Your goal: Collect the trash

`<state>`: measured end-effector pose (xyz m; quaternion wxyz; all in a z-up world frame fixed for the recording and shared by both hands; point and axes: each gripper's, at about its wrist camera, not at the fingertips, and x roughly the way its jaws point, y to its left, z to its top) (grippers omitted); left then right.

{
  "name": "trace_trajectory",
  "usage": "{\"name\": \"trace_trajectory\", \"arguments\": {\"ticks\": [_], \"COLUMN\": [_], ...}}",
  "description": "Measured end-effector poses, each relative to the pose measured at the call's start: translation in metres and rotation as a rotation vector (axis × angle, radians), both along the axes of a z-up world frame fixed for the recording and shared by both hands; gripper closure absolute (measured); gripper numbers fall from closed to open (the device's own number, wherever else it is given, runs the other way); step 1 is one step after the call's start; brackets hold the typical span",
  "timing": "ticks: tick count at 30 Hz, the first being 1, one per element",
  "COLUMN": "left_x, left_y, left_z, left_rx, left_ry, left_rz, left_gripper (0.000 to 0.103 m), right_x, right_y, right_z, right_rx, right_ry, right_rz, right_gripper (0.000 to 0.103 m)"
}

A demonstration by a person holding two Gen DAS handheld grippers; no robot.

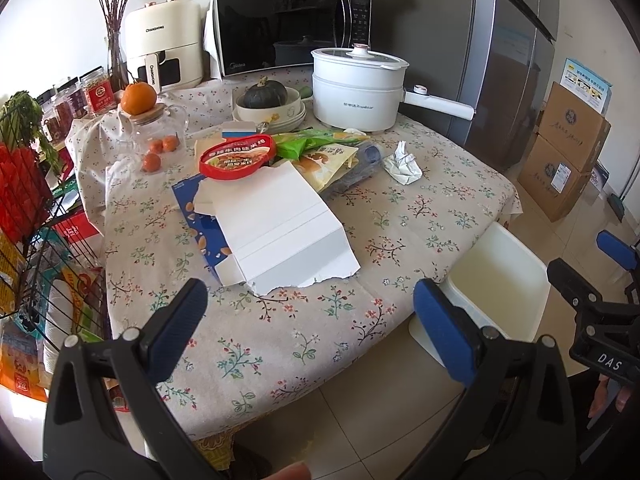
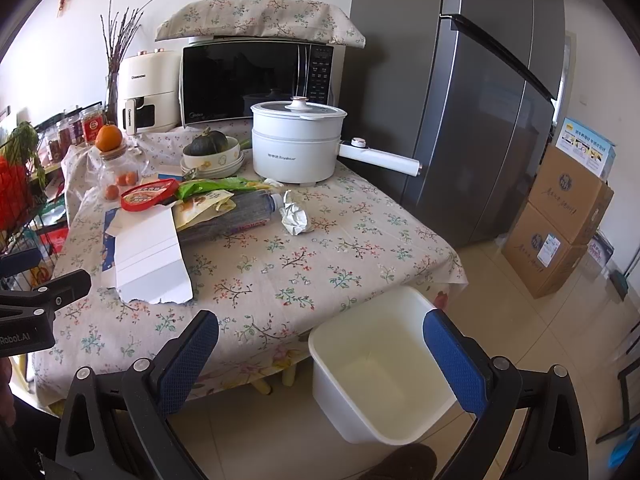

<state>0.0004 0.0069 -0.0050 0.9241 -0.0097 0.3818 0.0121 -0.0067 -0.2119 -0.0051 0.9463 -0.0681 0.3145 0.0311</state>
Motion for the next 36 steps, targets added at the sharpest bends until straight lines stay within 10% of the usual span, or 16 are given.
{"name": "trace_trajectory", "arguments": {"ticks": [36], "left_x": [-0.0007], "left_y": [0.0033], "left_z": [-0.0013], "left_rx": [-0.003], "left_ry": [0.006], "left_rz": [0.003], "left_gripper": [0.001], "right_x": [0.0003], "right_y": [0.0009], "right_z": [0.0003], "right_rx": [-0.001], "right_ry": [0.004], "right_rz": [-0.001], "right_gripper": [0.000]}}
